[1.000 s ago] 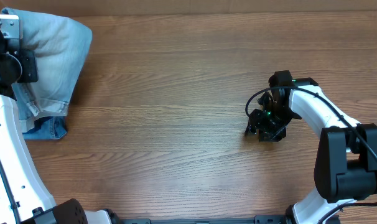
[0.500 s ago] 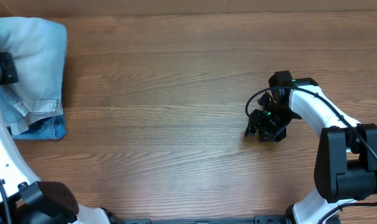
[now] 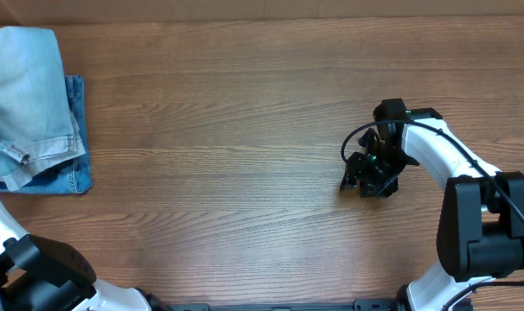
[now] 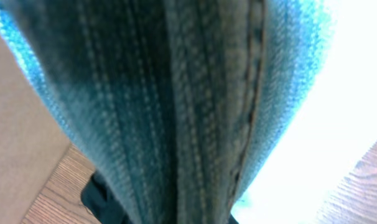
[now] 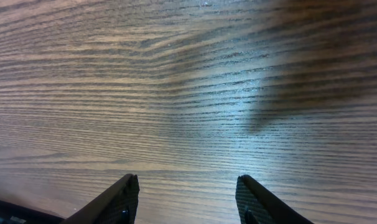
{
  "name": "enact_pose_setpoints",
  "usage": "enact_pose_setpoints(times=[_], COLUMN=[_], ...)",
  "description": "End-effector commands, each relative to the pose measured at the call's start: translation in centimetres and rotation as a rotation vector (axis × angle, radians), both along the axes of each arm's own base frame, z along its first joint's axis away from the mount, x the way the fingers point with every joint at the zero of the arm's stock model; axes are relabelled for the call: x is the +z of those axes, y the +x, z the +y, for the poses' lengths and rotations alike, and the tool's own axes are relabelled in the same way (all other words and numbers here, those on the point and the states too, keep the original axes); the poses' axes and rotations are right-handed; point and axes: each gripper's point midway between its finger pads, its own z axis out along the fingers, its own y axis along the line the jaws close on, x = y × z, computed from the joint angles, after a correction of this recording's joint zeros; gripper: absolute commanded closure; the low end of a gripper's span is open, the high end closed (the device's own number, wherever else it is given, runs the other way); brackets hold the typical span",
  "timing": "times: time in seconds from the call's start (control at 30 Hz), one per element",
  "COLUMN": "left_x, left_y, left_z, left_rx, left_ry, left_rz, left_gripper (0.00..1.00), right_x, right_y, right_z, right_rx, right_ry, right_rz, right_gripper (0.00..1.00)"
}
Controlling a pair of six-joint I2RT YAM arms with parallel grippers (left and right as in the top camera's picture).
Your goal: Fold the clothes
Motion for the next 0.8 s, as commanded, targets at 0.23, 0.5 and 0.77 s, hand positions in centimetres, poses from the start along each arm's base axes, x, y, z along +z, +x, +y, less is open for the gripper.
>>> enact_pose_setpoints(times=[0.23,0.5,0.77], left_x=[-1.7,-3.2,-2.2], left_y=[0.1,0.5,-0.8], left_z=[4.2,5.6,8.3], left_rx=[0.125,0.14,0.201], left_ry=[-0.048,-0.052,-0.019], left_rz=[-0.036,-0.031,-0.081], left_gripper=[0.96,0.96,0.8], right_x=[1.0,1.0,1.0], right_y=[0.9,0.8,0.8], right_z=[0.0,-0.1,0.0], right_rx=[0.001,0.001,0.0], right_ry=[0.002,0.002,0.002], right_rz=[-0.045,-0.039,-0.038], right_gripper=[0.46,0.46,0.46])
